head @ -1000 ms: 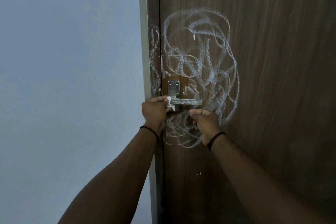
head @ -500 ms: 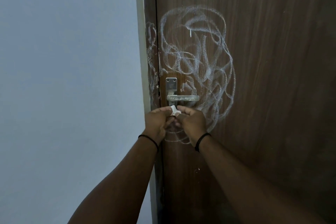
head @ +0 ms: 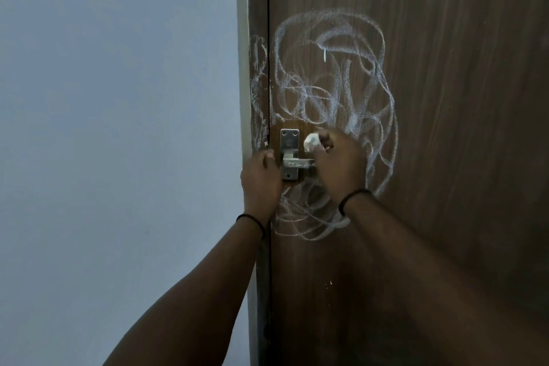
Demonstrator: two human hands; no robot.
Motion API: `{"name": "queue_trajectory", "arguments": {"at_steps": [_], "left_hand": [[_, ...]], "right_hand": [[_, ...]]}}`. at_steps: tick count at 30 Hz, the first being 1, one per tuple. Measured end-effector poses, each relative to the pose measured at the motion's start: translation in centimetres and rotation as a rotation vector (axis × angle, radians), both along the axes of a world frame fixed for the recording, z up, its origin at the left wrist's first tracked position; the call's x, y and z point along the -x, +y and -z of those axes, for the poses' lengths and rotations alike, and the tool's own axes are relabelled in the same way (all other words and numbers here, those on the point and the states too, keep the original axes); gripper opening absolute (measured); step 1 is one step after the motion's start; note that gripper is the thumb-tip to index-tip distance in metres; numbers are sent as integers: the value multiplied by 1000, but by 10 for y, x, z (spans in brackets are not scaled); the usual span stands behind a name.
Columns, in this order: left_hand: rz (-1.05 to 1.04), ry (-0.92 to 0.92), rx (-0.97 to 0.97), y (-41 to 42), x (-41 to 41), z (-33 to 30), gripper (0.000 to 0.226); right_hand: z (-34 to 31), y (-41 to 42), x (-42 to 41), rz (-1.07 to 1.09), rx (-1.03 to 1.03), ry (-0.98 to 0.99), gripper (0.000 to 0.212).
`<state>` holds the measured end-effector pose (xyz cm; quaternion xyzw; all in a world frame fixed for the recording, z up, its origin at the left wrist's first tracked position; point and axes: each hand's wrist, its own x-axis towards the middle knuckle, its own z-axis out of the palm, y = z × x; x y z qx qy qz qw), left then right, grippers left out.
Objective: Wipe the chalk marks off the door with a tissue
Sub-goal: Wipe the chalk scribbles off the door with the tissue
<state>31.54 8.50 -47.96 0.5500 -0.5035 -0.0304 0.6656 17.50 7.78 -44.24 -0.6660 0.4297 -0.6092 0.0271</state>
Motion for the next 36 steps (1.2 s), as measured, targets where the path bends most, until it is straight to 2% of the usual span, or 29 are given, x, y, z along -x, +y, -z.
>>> {"name": "queue_trajectory", "arguments": {"at_steps": [2, 5, 9, 12, 16, 19, 22, 24, 26, 30, 32, 36], "left_hand": [[70, 50, 38, -6, 3, -8, 36], [203, 201, -39, -13, 6, -18, 40], [236, 245, -51, -19, 3, -17, 43], [302, 346, -43, -24, 0, -13, 69], [337, 389, -11, -29, -1, -8, 62], [339, 404, -6, -34, -4, -5, 58], [361, 419, -12, -36, -5, -7, 54], [371, 413, -11, -37, -5, -6, 53], [375, 412, -14, -37, -5, -7, 52], [368, 431, -15, -36, -7, -8, 49], [369, 425, -17, -35, -5, -7, 49], [381, 440, -26, -34, -5, -9, 48]], "right_hand": [[-22, -10, -1, 5, -88, 43, 5], [-37, -25, -8, 20, -260, 189, 10], [-34, -37, -19, 11, -364, 180, 19], [-37, -41, -22, 4, -416, 206, 21], [-51, -43, -21, 45, -546, 344, 16], [-45, -41, -24, 91, -483, 323, 5], [-36, -39, -25, 79, -274, 102, 17], [-38, -37, -24, 77, -183, 25, 21], [-42, -39, -25, 81, -206, 88, 17], [-42, -40, -26, 159, -436, 407, 6], [-38, -40, -25, 150, -375, 364, 5], [-31, -39, -28, 108, -85, 149, 15]]}}
